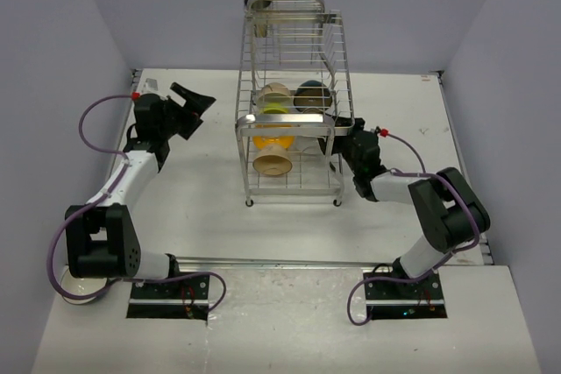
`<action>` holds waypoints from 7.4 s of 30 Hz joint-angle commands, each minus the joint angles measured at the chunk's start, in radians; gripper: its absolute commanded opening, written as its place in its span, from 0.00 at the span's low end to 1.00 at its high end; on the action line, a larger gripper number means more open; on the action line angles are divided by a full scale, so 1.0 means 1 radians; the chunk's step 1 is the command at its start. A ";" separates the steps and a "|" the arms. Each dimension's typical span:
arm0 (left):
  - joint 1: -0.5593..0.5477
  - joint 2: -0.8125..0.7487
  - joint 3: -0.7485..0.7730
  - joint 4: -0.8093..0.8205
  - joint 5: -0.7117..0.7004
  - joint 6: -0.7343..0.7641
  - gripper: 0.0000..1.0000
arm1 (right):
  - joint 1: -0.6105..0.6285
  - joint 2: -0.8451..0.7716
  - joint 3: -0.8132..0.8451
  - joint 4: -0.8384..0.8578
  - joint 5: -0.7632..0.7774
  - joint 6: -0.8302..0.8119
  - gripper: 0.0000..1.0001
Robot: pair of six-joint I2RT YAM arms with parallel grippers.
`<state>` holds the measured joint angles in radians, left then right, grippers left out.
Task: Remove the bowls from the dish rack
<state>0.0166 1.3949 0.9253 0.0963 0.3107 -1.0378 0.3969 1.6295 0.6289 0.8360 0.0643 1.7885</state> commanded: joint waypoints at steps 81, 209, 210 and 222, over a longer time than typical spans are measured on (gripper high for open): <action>-0.061 -0.042 -0.121 0.194 0.099 -0.010 0.97 | 0.046 0.122 -0.003 0.607 0.092 -0.175 0.00; -0.552 0.127 0.075 -0.032 -0.499 -0.758 0.57 | -0.579 0.029 1.088 -1.723 -0.103 -1.233 0.60; -0.555 0.130 0.070 -0.036 -0.509 -0.772 0.57 | -0.575 0.015 1.074 -1.714 -0.112 -1.227 0.60; -0.581 0.113 0.037 -0.060 -0.553 -0.792 0.58 | -0.517 -0.086 0.982 -1.661 -0.153 -1.219 0.60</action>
<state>-0.5446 1.5463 0.9916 0.0586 -0.1925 -1.8191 -0.1196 1.5661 1.6325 -0.8639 -0.0463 0.5652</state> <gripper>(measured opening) 0.575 0.600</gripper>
